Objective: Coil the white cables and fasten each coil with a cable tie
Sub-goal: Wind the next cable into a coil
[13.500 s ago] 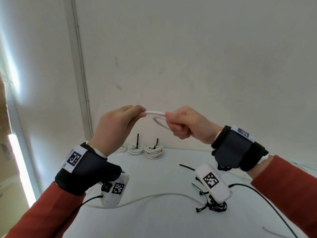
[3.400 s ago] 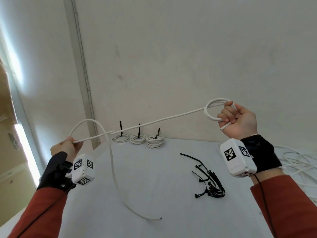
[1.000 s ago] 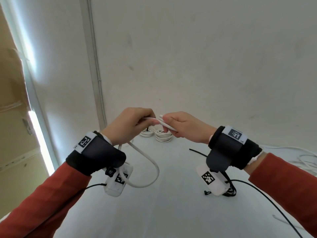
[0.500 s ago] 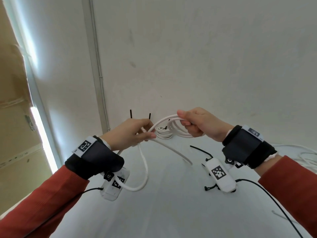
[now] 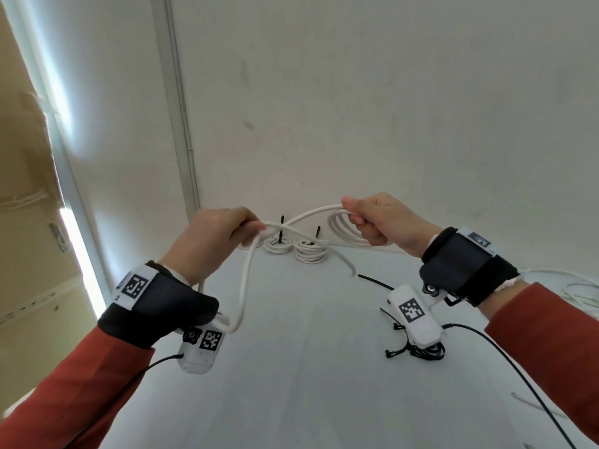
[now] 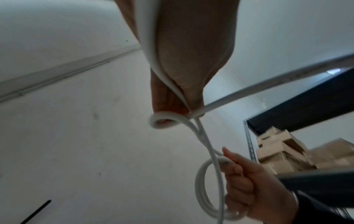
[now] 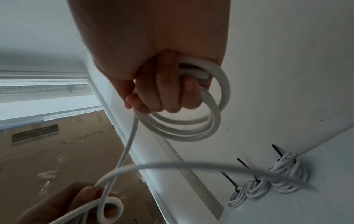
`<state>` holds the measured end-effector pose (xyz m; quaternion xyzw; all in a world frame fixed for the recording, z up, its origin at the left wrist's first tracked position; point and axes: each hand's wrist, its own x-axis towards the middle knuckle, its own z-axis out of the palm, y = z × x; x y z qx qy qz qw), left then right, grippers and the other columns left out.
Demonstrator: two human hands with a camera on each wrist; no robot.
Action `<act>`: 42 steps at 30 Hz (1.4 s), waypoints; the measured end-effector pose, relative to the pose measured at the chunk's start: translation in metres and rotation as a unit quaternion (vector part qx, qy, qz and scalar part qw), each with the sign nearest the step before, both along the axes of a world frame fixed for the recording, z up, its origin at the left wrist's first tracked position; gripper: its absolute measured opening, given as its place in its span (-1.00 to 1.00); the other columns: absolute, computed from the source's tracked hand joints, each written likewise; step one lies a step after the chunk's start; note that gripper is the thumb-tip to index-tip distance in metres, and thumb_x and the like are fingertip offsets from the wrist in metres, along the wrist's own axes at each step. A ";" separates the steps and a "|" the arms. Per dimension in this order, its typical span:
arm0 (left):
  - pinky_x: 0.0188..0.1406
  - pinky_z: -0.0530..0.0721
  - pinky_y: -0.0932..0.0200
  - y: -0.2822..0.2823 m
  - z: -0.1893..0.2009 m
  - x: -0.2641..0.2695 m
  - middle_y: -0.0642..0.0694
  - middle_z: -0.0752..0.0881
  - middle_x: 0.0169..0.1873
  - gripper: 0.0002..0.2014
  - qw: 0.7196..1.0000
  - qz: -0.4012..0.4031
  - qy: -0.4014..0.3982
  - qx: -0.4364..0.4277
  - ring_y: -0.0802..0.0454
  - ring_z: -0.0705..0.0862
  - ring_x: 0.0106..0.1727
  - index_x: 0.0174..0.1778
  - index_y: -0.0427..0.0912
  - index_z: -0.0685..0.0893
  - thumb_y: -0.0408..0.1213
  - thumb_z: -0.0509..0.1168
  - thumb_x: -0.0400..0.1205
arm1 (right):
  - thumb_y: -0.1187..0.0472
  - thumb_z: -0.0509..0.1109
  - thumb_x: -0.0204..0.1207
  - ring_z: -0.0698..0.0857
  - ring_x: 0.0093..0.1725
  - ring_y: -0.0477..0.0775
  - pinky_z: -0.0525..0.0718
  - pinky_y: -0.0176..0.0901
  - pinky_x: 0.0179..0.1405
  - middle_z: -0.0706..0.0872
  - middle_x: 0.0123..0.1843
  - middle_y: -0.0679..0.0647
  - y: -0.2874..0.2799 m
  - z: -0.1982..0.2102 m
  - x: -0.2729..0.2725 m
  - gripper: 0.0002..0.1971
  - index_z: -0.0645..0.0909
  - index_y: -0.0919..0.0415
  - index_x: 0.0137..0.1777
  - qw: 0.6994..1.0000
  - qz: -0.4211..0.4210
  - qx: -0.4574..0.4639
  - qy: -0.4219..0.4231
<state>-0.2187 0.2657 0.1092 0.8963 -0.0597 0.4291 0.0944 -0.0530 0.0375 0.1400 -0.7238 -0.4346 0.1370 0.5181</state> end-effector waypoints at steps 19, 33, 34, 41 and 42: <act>-0.92 0.43 0.33 0.065 -0.107 0.010 -0.32 0.54 -0.46 -0.80 0.739 0.238 0.126 -0.618 -0.21 0.54 -0.64 -0.20 -0.46 0.44 -0.44 0.08 0.72 | -0.08 0.06 0.70 0.10 -0.74 -0.13 -0.01 -0.16 -0.55 0.13 -0.71 -0.13 -0.056 0.020 0.040 -0.57 0.22 0.08 -0.39 0.964 -0.022 0.192 0.182; 0.04 0.63 0.06 -0.008 -0.030 0.007 -0.09 0.82 -0.27 -0.39 0.866 0.028 0.156 -0.475 -0.07 0.76 -0.10 -0.11 -0.23 0.69 0.23 -0.05 0.64 | -0.01 0.12 0.72 0.07 -0.65 -0.10 0.07 -0.34 -0.64 0.14 -0.64 -0.10 -0.014 -0.001 0.009 -0.58 0.26 0.12 -0.39 0.993 -0.007 0.083 0.084; 0.06 0.66 0.08 -0.022 -0.017 0.005 -0.12 0.83 -0.22 -0.37 0.832 -0.054 0.182 -0.522 -0.04 0.78 -0.07 -0.03 -0.24 0.66 0.26 -0.04 0.59 | 0.01 0.13 0.72 0.08 -0.65 -0.11 0.09 -0.35 -0.65 0.16 -0.64 -0.11 -0.010 -0.003 0.005 -0.57 0.27 0.13 -0.40 0.994 -0.012 0.083 0.071; -0.47 0.60 0.18 -0.055 0.010 0.013 0.07 0.41 -0.66 -0.69 0.845 -0.092 0.114 -0.515 0.12 0.45 -0.63 -0.23 -0.20 0.48 -0.18 0.02 0.78 | -0.07 0.08 0.71 0.34 -0.55 -0.03 0.29 -0.11 -0.44 0.40 -0.55 -0.04 0.007 -0.020 -0.002 -0.53 0.37 0.14 -0.41 0.923 -0.132 -0.003 -0.362; -0.59 0.48 0.25 -0.051 0.012 0.015 0.11 0.35 -0.69 -0.67 0.839 -0.086 0.103 -0.528 0.16 0.34 -0.68 -0.25 -0.19 0.46 -0.17 0.01 0.79 | -0.09 0.05 0.69 0.44 -0.53 0.01 0.28 -0.12 -0.44 0.49 -0.52 -0.03 0.006 -0.024 -0.003 -0.56 0.42 0.13 -0.36 0.871 -0.151 -0.043 -0.466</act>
